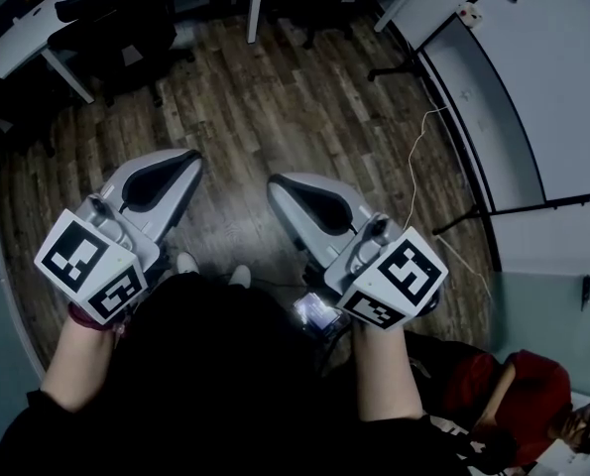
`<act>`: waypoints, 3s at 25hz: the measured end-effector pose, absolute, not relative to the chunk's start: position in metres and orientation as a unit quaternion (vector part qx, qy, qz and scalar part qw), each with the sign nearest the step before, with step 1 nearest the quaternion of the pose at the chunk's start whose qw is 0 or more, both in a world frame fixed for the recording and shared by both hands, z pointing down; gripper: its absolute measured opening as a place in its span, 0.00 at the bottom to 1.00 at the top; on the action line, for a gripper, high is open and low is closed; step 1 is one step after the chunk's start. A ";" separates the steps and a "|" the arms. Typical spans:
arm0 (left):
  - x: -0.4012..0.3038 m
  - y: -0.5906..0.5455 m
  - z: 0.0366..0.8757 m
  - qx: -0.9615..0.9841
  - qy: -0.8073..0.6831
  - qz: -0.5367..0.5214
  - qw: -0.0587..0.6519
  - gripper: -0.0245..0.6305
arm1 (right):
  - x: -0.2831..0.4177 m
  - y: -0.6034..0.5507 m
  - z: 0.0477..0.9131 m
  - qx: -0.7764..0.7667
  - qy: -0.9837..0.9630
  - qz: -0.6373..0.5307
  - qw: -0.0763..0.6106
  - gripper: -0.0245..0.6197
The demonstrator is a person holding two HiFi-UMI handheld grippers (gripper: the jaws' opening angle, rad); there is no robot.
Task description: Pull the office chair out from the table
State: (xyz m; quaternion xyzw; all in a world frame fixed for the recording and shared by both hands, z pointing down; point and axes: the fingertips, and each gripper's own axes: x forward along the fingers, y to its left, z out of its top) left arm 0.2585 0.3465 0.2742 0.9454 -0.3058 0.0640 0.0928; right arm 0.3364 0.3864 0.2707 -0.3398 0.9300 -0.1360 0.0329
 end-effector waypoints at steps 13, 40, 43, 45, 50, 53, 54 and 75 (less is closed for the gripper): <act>0.240 0.316 0.268 0.946 -0.306 0.056 0.087 0.04 | 0.318 0.357 0.262 -0.341 0.932 -0.124 0.025 0.04; 0.155 0.160 0.255 0.966 -0.240 0.023 0.097 0.04 | 0.235 0.220 0.242 -0.398 0.909 -0.121 0.004 0.04; 0.135 0.145 0.254 0.967 -0.236 0.020 0.096 0.04 | 0.212 0.205 0.239 -0.398 0.910 -0.118 -0.003 0.04; 0.121 0.136 0.253 0.967 -0.236 0.017 0.097 0.04 | 0.197 0.194 0.236 -0.397 0.911 -0.115 -0.004 0.04; 0.079 0.116 0.244 0.968 -0.235 0.008 0.087 0.04 | 0.153 0.166 0.228 -0.389 0.915 -0.107 -0.004 0.04; 0.048 0.103 0.243 0.967 -0.239 0.001 0.090 0.04 | 0.121 0.153 0.229 -0.379 0.920 -0.099 -0.016 0.04; 0.040 0.100 0.243 0.966 -0.240 -0.001 0.092 0.04 | 0.113 0.149 0.228 -0.376 0.921 -0.099 -0.018 0.04; -0.074 0.070 0.245 0.941 -0.326 -0.012 0.092 0.04 | 0.011 0.095 0.228 -0.288 0.951 -0.111 -0.026 0.04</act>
